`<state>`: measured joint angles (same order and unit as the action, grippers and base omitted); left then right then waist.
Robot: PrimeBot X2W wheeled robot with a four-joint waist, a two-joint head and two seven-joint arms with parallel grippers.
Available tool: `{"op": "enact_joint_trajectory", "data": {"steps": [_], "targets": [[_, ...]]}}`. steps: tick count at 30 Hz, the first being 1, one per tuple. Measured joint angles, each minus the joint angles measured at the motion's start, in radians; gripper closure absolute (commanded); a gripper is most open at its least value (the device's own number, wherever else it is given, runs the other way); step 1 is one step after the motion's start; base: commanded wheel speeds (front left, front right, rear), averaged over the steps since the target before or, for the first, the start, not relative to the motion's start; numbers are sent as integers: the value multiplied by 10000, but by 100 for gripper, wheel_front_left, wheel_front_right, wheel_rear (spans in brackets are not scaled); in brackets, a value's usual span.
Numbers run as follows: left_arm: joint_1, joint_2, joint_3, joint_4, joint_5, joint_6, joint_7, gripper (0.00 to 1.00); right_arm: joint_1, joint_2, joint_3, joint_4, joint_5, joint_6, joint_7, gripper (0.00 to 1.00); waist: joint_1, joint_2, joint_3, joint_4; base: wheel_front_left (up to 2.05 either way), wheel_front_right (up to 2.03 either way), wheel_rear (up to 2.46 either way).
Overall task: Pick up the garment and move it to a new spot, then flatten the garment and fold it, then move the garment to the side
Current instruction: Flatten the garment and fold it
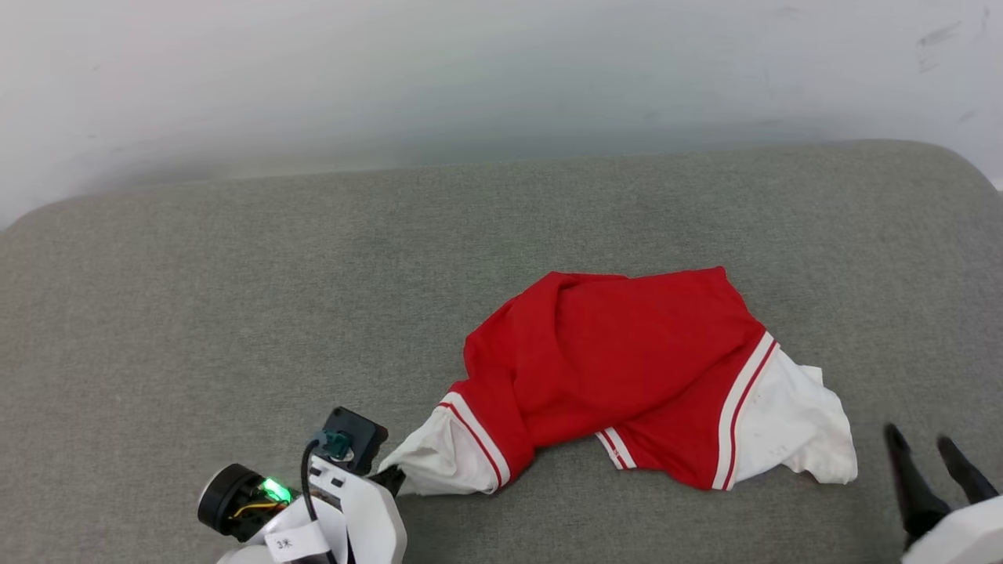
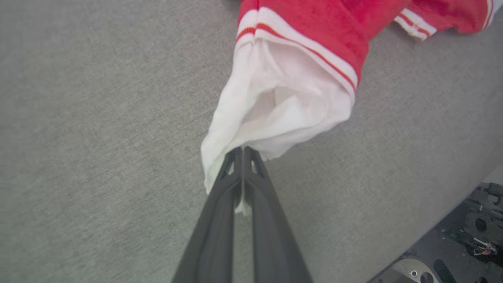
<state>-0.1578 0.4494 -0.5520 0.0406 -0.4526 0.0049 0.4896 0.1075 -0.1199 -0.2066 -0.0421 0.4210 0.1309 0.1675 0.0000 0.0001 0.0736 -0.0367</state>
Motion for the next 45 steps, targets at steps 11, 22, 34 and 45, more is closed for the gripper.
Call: {"op": "enact_joint_trajectory", "data": {"steps": [11, 22, 34, 45], "targets": [[263, 107, 430, -1825, 194, 616, -683, 100, -828, -1438, 123, 1829, 903, 0, 4027, 0, 1, 0, 105, 253, 0, 0, 0], [35, 44, 495, -2253, 345, 761, -982, 100, -2476, -2031, 1505, 3636, 1302, 0, 5545, 0, 1, 0, 814, 554, 0, 0, 0], [205, -132, 782, -2224, 169, 1026, -1718, 100, -2906, -2117, 1814, 4103, 1837, -2, 6389, 100, 0, 0, 887, 492, 0, 0, 0], [-78, -92, 1277, -2464, 259, 1233, -2477, 100, -3064, -2587, 1789, 1699, 1639, 0, 4851, 100, 0, 0, 277, 381, 0, 0, 0]]}}
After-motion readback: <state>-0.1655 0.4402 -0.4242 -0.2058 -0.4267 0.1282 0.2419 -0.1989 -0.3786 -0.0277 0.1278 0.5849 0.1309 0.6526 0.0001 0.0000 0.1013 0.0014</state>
